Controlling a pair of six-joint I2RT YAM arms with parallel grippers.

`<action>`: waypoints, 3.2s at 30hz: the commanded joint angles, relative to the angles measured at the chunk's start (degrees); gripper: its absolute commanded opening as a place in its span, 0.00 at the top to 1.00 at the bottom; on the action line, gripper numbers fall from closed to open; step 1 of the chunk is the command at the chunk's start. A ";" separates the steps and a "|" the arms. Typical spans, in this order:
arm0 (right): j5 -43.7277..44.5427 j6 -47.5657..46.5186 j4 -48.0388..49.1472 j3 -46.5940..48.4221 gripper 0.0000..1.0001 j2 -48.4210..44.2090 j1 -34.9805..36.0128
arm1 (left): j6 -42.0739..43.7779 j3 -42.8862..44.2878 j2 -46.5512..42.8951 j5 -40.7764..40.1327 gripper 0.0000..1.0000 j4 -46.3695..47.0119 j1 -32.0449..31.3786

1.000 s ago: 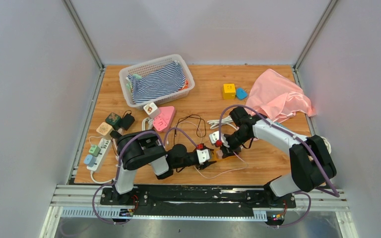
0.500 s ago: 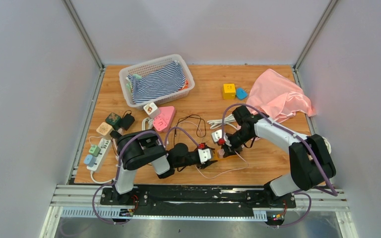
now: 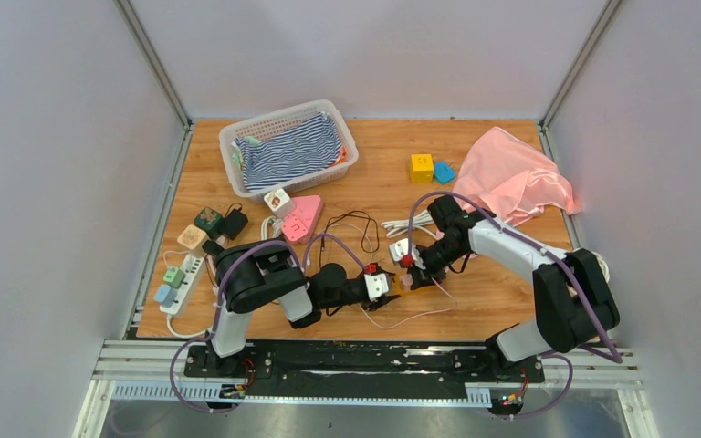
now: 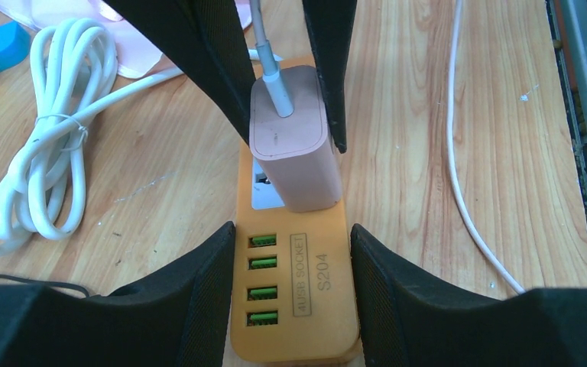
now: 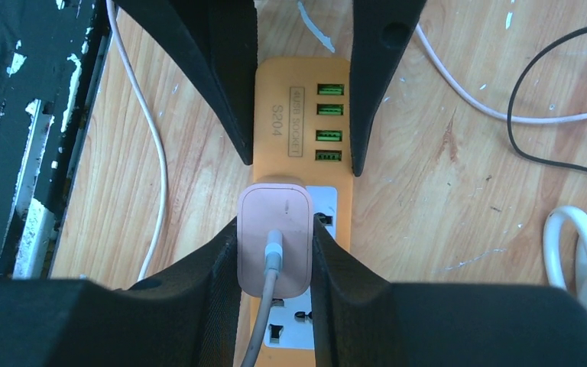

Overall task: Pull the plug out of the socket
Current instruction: Remove the plug from the socket.

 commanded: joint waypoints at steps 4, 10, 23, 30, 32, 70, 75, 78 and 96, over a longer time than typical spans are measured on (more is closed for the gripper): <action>-1.32 -7.50 -1.76 -2.26 1.00 -1.94 0.76 | 1.18 -0.23 0.06 2.09 0.84 -2.34 -0.47; 6.40 8.41 7.65 -0.50 1.00 -0.43 0.28 | 1.19 -0.23 0.06 2.05 0.84 -2.34 -0.45; 2.56 6.63 5.16 0.29 1.00 -0.87 0.08 | 1.18 -0.14 0.14 2.07 0.84 -2.42 -0.48; 1.44 3.83 3.08 -0.53 1.00 -0.96 -0.21 | 1.21 -0.06 0.15 2.22 0.84 -2.43 -0.40; -2.54 -4.88 -2.99 -0.22 1.00 -0.72 -0.17 | 1.18 -0.06 0.15 2.18 0.84 -2.51 -0.40; 3.61 9.02 4.62 1.08 1.00 -0.32 0.14 | 1.27 0.03 0.23 2.26 0.84 -2.60 -0.43; 3.70 11.99 3.31 2.69 1.00 1.99 0.08 | 1.31 0.03 0.15 2.24 0.84 -2.60 -0.45; -3.00 0.16 -4.10 2.16 1.00 1.27 0.36 | 1.31 -0.06 0.15 2.25 0.84 -2.60 -0.48; 6.39 14.31 7.22 1.71 1.00 0.11 0.67 | 1.40 0.03 0.23 2.26 0.84 -2.69 -0.41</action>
